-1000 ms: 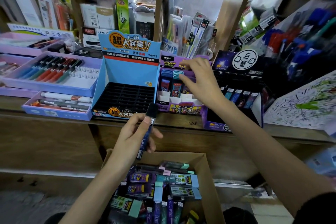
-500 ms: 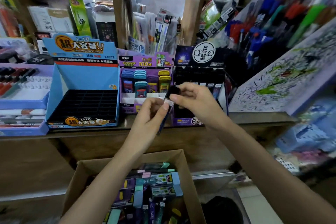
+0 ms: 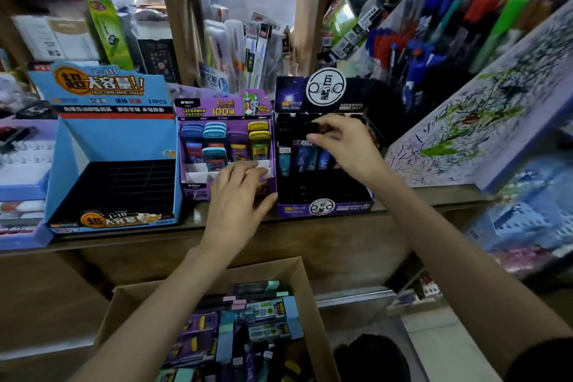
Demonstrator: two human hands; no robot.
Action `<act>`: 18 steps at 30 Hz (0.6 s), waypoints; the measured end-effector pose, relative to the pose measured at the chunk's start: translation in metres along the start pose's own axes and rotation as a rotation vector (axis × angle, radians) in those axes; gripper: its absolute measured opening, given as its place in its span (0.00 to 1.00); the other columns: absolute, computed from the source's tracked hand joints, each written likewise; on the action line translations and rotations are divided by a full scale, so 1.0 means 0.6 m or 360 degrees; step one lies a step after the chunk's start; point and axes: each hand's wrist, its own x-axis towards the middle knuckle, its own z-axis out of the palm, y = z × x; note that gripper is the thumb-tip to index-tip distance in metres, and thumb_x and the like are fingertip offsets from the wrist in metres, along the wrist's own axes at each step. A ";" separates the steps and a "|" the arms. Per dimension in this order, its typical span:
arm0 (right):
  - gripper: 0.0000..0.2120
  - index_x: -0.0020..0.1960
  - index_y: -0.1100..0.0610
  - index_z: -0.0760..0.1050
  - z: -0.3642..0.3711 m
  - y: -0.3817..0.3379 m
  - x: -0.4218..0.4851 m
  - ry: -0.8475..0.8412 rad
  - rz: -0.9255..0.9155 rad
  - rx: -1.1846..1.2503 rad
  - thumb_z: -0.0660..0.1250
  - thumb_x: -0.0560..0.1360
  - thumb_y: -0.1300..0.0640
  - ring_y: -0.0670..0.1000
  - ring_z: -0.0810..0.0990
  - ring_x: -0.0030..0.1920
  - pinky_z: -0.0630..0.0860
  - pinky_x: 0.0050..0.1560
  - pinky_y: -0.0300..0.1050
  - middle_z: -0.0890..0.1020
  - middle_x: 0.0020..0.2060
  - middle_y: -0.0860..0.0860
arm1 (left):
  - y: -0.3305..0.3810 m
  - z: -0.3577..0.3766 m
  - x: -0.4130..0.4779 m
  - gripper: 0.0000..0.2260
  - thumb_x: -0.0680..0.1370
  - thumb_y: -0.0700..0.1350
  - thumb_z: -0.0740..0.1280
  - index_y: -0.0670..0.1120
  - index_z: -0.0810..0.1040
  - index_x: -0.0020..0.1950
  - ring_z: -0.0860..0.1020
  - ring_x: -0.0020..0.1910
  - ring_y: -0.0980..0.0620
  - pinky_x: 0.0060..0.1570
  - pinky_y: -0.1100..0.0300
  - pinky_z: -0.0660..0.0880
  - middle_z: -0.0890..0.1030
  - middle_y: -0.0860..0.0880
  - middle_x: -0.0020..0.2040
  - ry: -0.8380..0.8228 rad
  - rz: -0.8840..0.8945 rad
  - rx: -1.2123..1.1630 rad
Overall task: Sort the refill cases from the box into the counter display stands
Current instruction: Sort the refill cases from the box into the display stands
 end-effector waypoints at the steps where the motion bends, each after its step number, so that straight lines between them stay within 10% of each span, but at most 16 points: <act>1: 0.09 0.54 0.59 0.78 0.002 0.001 -0.001 -0.0018 -0.0006 0.0014 0.69 0.74 0.61 0.54 0.82 0.49 0.77 0.56 0.50 0.82 0.48 0.54 | -0.001 0.002 0.001 0.19 0.75 0.51 0.68 0.44 0.75 0.63 0.68 0.65 0.45 0.65 0.50 0.62 0.75 0.46 0.62 -0.0009 -0.0002 0.0011; 10: 0.11 0.54 0.60 0.79 0.024 0.015 0.006 0.0027 0.0028 -0.0069 0.71 0.73 0.60 0.42 0.78 0.40 0.76 0.48 0.36 0.79 0.39 0.44 | -0.014 0.013 0.000 0.20 0.76 0.56 0.65 0.46 0.74 0.63 0.71 0.61 0.48 0.62 0.52 0.63 0.75 0.48 0.59 -0.0076 -0.0027 -0.0033; 14: 0.14 0.55 0.64 0.79 0.040 0.018 0.013 0.0129 0.0073 -0.0271 0.71 0.73 0.57 0.45 0.77 0.43 0.71 0.45 0.30 0.82 0.45 0.54 | -0.012 0.007 -0.001 0.21 0.76 0.56 0.65 0.47 0.73 0.65 0.70 0.62 0.48 0.64 0.52 0.63 0.74 0.48 0.61 -0.0119 -0.0013 -0.0028; 18: 0.13 0.47 0.63 0.80 0.038 0.006 0.008 0.0052 0.0099 -0.0637 0.68 0.75 0.52 0.51 0.80 0.43 0.78 0.47 0.47 0.81 0.39 0.55 | -0.005 -0.011 -0.011 0.21 0.77 0.51 0.66 0.45 0.71 0.67 0.67 0.67 0.47 0.66 0.52 0.62 0.73 0.46 0.65 -0.0106 0.0056 -0.0098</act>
